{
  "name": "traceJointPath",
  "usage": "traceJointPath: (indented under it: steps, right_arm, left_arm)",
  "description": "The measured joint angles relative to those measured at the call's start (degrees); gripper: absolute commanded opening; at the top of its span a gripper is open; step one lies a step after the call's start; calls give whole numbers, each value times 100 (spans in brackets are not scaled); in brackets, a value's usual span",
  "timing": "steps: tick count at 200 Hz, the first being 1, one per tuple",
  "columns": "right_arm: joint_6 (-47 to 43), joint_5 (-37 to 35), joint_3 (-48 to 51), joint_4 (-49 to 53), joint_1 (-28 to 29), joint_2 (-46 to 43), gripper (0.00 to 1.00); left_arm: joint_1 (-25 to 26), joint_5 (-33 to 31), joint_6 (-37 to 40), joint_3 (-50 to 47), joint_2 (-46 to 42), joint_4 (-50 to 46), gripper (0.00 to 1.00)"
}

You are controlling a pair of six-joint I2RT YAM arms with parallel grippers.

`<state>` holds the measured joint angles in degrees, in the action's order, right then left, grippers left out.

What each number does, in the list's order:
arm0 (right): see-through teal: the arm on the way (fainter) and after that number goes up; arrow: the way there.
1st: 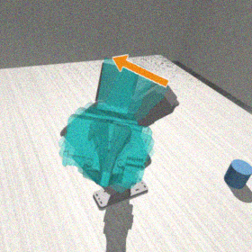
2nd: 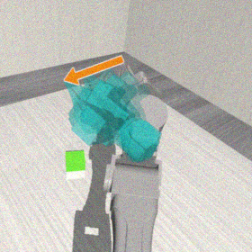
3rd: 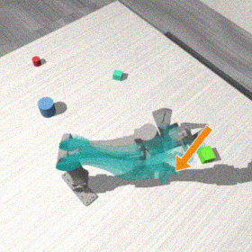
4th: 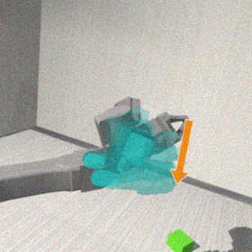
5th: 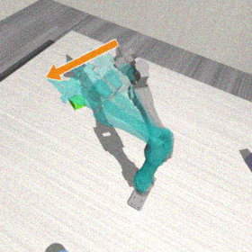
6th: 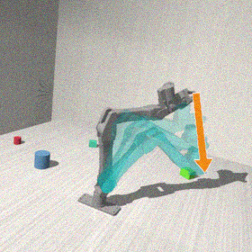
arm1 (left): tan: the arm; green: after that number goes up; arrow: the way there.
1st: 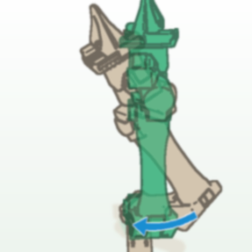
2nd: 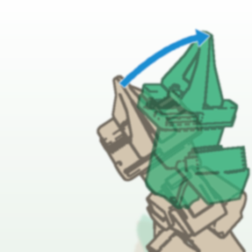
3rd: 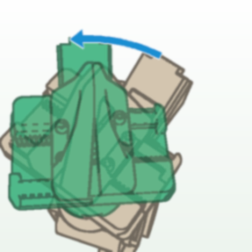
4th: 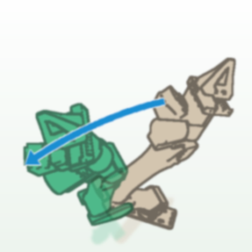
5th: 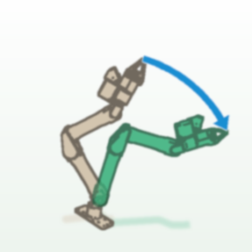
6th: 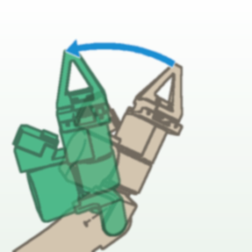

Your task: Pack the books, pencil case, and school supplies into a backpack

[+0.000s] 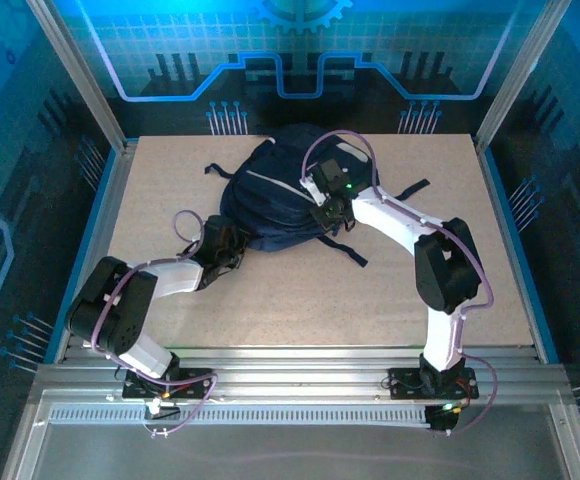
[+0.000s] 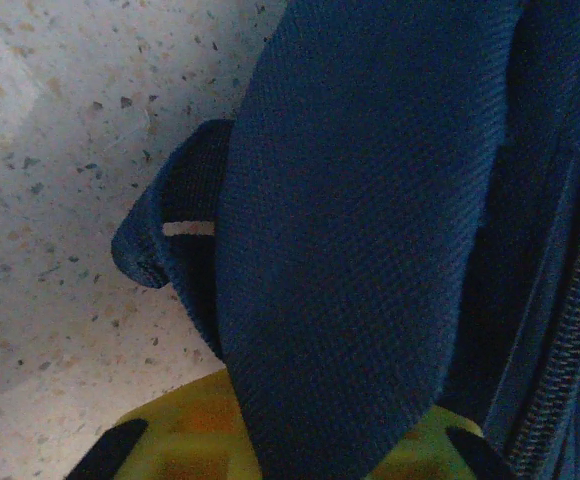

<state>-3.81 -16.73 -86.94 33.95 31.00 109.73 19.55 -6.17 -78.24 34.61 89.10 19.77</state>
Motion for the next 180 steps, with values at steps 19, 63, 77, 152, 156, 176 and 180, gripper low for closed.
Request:
traceJointPath:
  steps: [19,63,77,152,156,176,180]
  right_arm:
    - [118,-179,334,-127,-72,-227,90]
    - [741,-535,2175,-627,-531,-1971,100]
    - [916,-846,2758,-1099,-765,-2444,100]
    - [739,-400,5628,-4656,-2260,-2833,100]
    - [704,-302,5707,-4848,-2304,-2833,100]
    - [568,7,6065,-5917,-2369,-2837,100]
    - [564,63,6142,-6161,-2374,-2798,100]
  left_arm:
    - [-114,-76,302,61,-243,-490,83]
    - [-297,-562,1928,758,-1303,-1974,99]
    - [-339,-824,2677,968,-1679,-2249,99]
    - [-957,-2356,6096,42,-2094,-1384,99]
    - [-1005,-2363,6218,-79,-2039,-1241,99]
    - [-1222,-2258,6693,-647,-1692,-293,99]
    - [-1272,-2197,6798,-758,-1600,-90,99]
